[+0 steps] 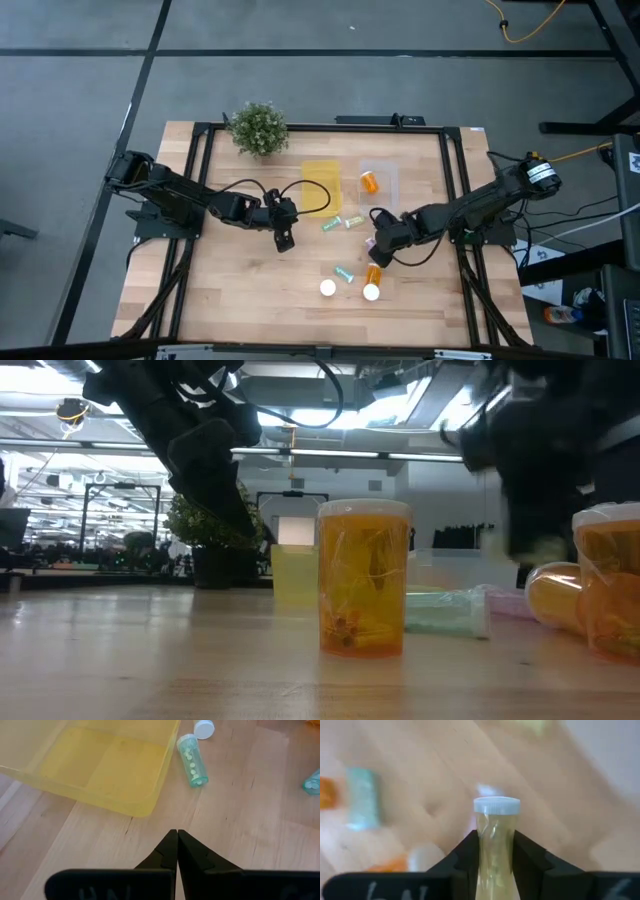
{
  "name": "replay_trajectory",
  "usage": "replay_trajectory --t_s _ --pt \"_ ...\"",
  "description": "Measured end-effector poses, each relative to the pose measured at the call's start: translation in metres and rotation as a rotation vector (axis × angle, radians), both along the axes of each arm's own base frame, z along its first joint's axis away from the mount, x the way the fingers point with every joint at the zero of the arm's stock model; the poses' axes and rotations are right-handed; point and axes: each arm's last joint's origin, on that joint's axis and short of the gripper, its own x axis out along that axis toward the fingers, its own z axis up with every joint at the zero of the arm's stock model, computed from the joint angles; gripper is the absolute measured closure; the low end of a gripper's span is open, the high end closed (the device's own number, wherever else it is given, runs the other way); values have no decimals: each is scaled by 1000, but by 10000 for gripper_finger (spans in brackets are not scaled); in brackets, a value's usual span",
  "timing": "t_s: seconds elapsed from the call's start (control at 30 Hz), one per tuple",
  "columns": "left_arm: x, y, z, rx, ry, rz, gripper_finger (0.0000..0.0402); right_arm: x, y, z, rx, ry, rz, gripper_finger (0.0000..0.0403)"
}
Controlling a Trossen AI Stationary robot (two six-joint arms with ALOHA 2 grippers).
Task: Pick and place medicine bottles into bin by pill shape (circle, oval)
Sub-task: Put the small yellow pill bottle into the yellow bin
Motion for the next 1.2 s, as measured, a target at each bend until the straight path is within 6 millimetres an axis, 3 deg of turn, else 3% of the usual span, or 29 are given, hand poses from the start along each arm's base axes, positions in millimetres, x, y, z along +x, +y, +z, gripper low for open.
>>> replay_trajectory --t_s 0.17,0.33,0.6,0.77,1.2 --pt "0 0 0 0 0 0 398 28 -5 28 -192 -221 151 309" --pt "0 0 0 0 -1 0 398 54 -23 41 -278 -439 203 309" --pt "0 0 0 0 -2 0 398 82 -67 24 -379 -478 133 309" --pt "0 0 0 -1 -3 0 398 90 -88 17 -345 -504 78 304" --pt "0 0 0 -2 -3 0 398 93 -96 4 -317 -475 26 244"
